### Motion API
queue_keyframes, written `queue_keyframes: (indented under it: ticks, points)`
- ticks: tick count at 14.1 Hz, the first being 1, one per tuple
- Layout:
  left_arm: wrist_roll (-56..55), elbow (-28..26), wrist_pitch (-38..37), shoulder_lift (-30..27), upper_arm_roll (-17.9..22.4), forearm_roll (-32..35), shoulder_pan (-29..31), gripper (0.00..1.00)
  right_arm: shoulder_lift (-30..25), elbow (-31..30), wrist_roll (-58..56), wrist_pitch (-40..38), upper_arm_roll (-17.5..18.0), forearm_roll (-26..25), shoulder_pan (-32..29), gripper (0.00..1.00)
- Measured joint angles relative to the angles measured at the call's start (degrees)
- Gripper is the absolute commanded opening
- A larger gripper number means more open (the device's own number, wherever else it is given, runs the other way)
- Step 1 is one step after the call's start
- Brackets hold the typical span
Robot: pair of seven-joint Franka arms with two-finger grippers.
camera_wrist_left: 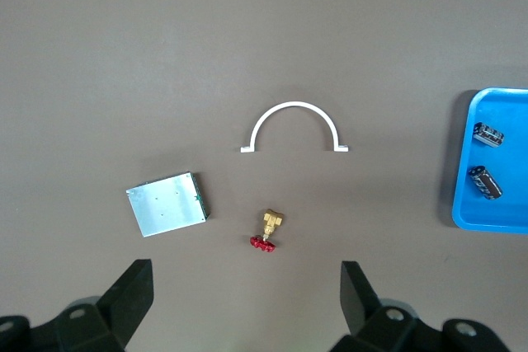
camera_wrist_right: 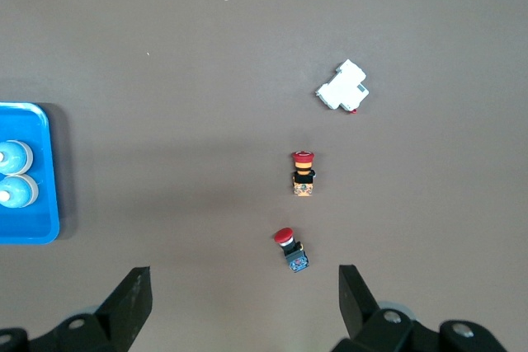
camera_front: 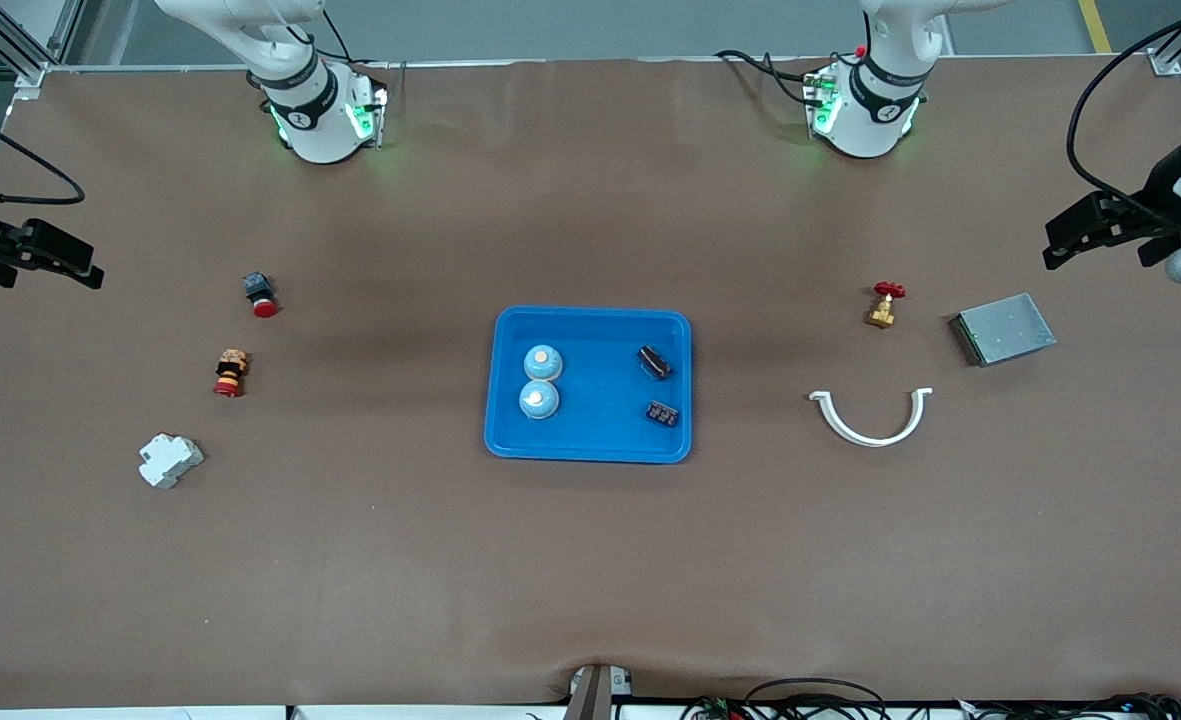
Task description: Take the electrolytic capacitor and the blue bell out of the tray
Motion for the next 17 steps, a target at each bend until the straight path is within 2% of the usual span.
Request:
queue_keyframes:
  ticks: [11,17]
  points:
    - [0.0,-0.1,0.0,0.4,-0.1,0.0,-0.2,1.0,0.0,0.0,0.4,-2.1,0.3,0.2,0.4,1.0]
    - [0.5,-0.1,0.0,4.9,-0.1,0.0,-0.3,1.0,0.0,0.0,15.5,-4.5,0.9,0.4,8.4,1.0]
